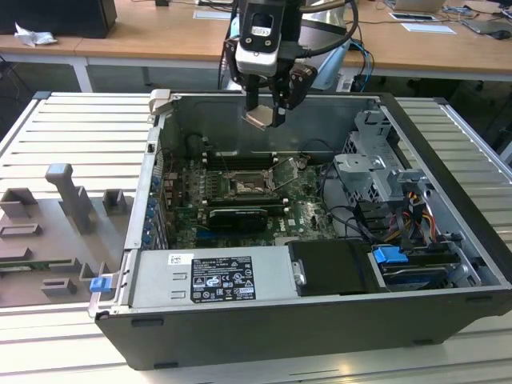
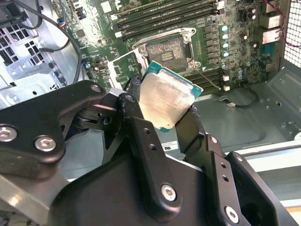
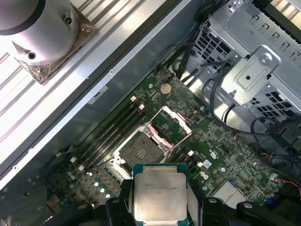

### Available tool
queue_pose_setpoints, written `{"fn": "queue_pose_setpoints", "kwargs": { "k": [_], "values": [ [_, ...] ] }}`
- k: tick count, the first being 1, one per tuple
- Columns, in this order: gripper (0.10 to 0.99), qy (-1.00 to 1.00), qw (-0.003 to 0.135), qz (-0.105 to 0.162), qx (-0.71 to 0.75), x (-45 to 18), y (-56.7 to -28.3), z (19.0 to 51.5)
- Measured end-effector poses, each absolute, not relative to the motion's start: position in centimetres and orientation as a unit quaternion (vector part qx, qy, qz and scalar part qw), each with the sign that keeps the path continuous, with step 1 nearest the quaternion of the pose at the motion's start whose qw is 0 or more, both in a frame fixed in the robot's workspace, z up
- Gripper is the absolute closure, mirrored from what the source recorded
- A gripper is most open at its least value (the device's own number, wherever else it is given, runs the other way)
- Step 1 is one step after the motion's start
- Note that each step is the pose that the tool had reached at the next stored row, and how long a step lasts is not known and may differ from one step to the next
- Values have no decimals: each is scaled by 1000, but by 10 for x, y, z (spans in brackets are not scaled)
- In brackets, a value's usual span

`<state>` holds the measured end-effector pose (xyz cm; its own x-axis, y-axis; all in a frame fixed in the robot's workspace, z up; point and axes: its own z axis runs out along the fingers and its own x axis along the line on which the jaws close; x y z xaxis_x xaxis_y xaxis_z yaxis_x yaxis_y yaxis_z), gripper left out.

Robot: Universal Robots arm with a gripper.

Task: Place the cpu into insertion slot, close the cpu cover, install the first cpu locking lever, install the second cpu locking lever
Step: 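Place the cpu into insertion slot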

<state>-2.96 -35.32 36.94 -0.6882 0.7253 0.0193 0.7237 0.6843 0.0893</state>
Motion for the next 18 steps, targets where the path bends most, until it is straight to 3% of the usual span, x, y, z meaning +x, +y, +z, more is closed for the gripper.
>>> {"fn": "queue_pose_setpoints", "kwargs": {
  "k": [18],
  "values": [
    [545, 883, 12, 44, 468, -30, -353, 365]
  ]
}}
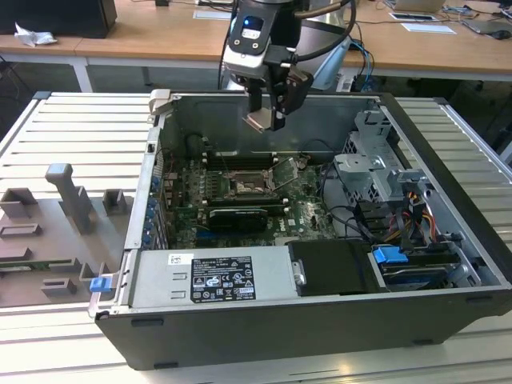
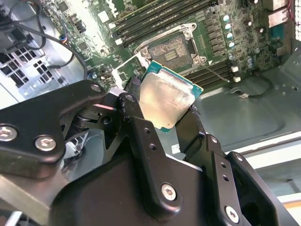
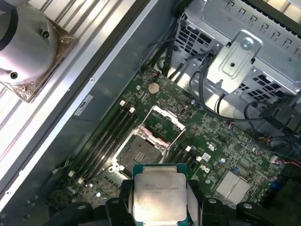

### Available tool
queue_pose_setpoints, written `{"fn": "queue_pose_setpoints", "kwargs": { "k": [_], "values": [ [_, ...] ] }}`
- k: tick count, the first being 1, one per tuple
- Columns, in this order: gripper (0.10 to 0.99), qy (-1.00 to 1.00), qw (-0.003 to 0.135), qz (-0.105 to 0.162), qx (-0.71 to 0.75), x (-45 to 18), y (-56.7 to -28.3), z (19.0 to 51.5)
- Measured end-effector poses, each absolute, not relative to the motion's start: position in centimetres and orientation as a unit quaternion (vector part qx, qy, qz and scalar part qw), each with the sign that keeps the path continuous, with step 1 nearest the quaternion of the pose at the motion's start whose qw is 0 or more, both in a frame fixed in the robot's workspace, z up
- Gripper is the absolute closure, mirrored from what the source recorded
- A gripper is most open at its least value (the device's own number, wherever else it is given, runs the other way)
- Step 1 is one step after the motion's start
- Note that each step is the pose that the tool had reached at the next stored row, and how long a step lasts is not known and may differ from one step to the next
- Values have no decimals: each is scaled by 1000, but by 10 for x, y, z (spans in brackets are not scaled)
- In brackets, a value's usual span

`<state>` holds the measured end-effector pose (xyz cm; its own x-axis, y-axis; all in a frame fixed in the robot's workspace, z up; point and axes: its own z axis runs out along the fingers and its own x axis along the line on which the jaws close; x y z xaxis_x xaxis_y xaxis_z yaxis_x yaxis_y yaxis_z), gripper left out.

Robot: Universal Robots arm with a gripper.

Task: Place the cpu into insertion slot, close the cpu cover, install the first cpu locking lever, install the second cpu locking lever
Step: 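Place the cpu into insertion slot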

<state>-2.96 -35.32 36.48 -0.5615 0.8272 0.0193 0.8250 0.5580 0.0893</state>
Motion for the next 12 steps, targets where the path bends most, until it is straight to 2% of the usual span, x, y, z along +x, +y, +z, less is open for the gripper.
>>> {"fn": "queue_pose_setpoints", "kwargs": {
  "k": [12],
  "values": [
    [545, 845, 16, 43, 533, -30, -353, 361]
  ]
}}
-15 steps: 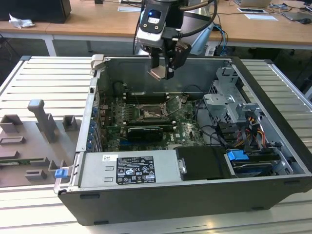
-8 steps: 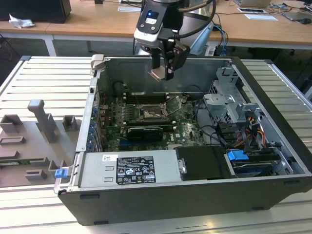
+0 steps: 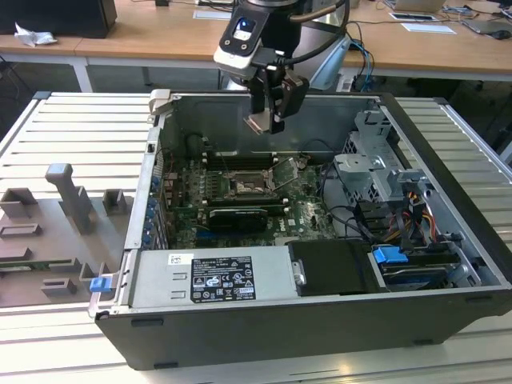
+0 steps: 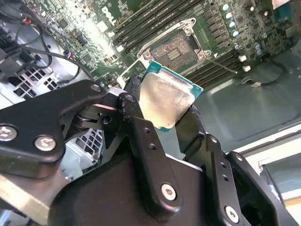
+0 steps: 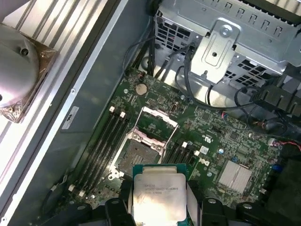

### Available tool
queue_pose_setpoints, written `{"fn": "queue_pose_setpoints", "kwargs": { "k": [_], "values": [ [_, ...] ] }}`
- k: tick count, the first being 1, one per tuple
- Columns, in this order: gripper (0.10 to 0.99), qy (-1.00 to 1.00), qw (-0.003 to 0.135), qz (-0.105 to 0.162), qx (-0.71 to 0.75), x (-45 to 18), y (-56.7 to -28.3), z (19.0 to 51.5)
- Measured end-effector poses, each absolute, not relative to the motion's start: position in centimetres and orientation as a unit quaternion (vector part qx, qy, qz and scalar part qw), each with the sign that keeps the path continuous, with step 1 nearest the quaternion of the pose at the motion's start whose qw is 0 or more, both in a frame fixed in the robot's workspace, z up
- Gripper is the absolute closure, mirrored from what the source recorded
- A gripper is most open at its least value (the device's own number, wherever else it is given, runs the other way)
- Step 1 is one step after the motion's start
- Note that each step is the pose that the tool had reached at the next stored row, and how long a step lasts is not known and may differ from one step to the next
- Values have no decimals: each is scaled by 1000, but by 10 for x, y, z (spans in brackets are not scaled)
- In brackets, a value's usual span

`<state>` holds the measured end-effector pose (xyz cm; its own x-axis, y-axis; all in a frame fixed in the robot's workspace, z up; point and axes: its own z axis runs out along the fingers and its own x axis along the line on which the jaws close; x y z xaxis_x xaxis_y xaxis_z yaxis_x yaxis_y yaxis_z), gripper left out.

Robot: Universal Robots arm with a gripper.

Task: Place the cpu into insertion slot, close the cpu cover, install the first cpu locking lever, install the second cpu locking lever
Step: 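Place the cpu into insertion slot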

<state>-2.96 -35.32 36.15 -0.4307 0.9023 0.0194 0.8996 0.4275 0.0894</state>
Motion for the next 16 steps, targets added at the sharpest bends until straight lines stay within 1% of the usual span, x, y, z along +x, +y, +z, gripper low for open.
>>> {"fn": "queue_pose_setpoints", "kwargs": {
  "k": [16],
  "values": [
    [545, 774, 21, 41, 631, -30, -353, 355]
  ]
}}
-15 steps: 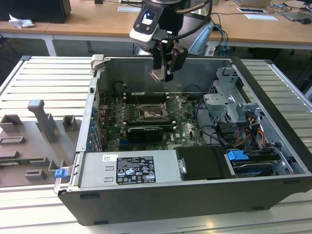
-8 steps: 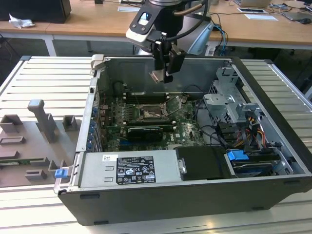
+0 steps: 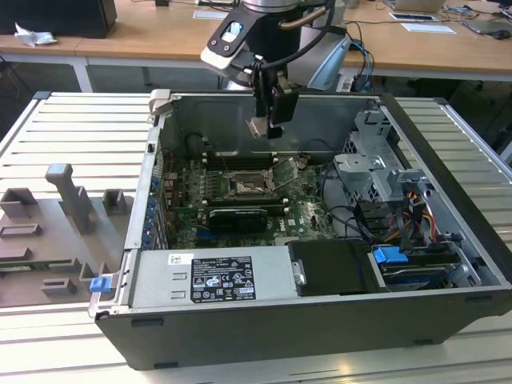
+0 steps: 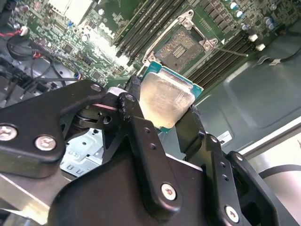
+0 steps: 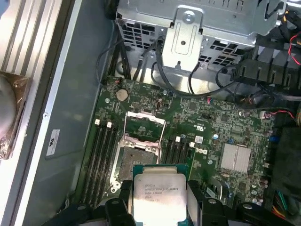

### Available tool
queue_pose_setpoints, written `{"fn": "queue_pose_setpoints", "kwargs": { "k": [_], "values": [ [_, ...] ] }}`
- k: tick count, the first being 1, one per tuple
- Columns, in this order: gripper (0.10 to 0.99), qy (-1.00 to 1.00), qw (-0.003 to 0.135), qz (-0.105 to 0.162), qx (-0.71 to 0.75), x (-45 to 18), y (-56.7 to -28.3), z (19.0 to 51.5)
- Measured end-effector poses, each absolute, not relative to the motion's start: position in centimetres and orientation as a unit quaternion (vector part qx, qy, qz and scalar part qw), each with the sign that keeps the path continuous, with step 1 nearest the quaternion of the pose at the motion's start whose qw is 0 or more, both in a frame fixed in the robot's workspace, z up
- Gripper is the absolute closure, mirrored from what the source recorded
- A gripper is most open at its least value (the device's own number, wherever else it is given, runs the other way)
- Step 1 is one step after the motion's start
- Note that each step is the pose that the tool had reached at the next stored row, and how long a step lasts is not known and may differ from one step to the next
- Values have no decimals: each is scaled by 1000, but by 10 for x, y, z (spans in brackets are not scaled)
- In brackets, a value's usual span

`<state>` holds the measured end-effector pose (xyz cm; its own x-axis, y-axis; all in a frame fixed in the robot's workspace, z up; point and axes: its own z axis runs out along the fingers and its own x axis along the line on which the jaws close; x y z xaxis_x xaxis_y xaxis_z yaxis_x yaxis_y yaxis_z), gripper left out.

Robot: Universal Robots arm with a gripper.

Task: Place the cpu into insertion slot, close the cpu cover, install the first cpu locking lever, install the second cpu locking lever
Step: 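Place the cpu into insertion slot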

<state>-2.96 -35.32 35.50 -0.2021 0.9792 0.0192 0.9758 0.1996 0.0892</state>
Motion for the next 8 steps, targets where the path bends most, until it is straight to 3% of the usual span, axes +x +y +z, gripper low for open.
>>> {"fn": "queue_pose_setpoints", "kwargs": {
  "k": [8],
  "values": [
    [545, 745, 23, 40, 665, -30, -353, 353]
  ]
}}
